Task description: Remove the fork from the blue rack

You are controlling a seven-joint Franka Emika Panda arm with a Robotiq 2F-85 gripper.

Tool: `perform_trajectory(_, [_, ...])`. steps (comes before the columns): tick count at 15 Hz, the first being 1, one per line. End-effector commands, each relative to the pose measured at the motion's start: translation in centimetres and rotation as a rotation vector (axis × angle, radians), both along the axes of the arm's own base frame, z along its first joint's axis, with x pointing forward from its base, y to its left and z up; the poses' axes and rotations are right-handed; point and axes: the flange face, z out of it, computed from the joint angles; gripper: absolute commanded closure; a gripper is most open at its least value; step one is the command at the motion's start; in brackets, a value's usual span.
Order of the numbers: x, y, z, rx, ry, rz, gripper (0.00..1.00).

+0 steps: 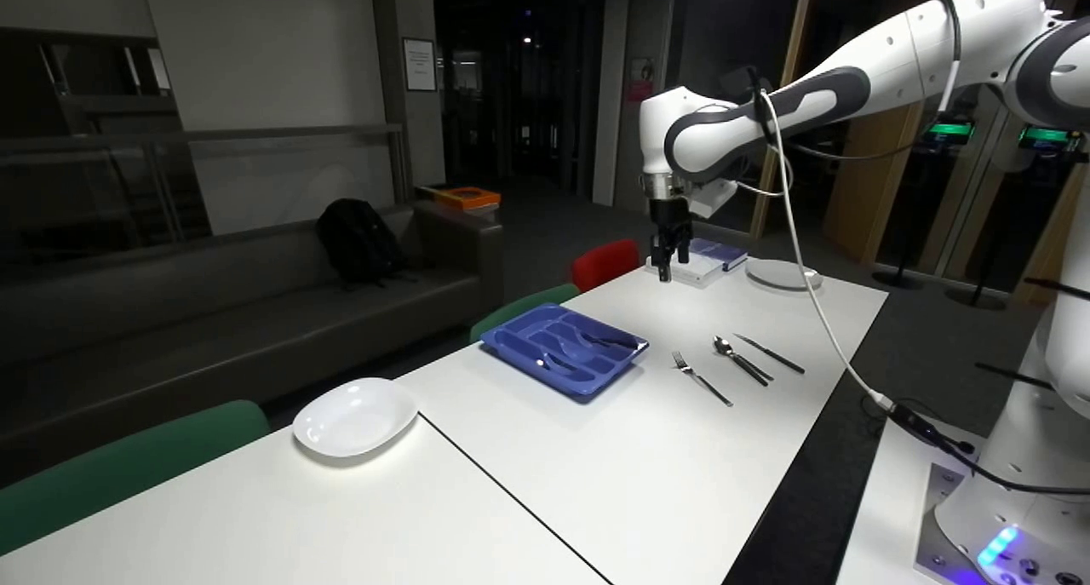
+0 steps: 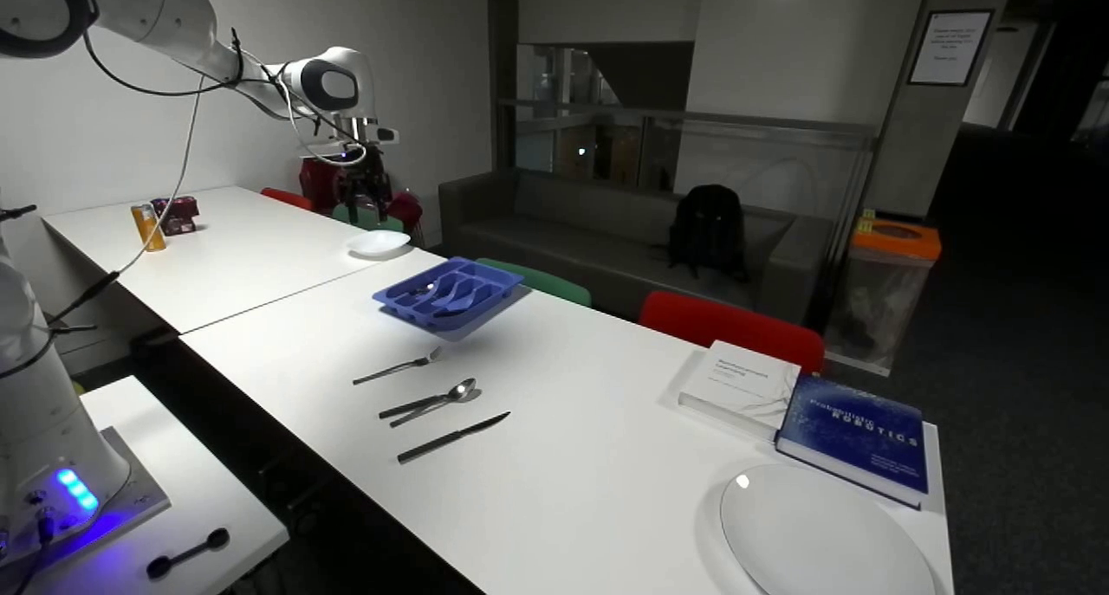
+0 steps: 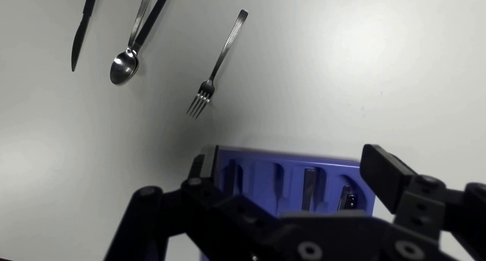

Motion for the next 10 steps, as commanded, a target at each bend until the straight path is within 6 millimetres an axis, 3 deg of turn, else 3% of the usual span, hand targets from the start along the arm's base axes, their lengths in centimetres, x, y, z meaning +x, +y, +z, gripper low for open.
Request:
perform_trajectory(1, [0.0,0.0,0.1,0.0,0.001,0.0,0.0])
perform_trajectory(4, [0.0,0.0,0.1,0.0,0.001,0.0,0.0])
perform_trajectory(10, [3.3,-1.6,-1.2,-0.077,-0.133,0.087,0.0])
